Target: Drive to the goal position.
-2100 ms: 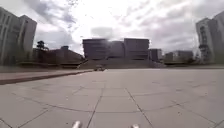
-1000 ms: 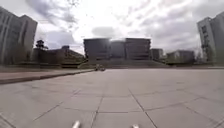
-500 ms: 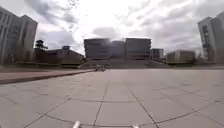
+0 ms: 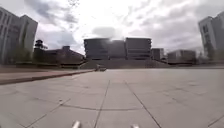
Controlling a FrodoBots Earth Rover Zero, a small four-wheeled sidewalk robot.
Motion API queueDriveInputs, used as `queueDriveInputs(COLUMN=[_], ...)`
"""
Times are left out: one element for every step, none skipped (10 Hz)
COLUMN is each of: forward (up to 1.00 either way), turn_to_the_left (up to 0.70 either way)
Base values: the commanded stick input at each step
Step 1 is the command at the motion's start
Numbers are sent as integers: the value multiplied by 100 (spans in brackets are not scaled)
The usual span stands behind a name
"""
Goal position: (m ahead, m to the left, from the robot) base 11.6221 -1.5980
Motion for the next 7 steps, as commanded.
queueDriveInputs(forward=[70, 70, 70, 70, 70, 70, 47], turn_to_the_left=[0, 0, 0, 0, 0, 0, 0])
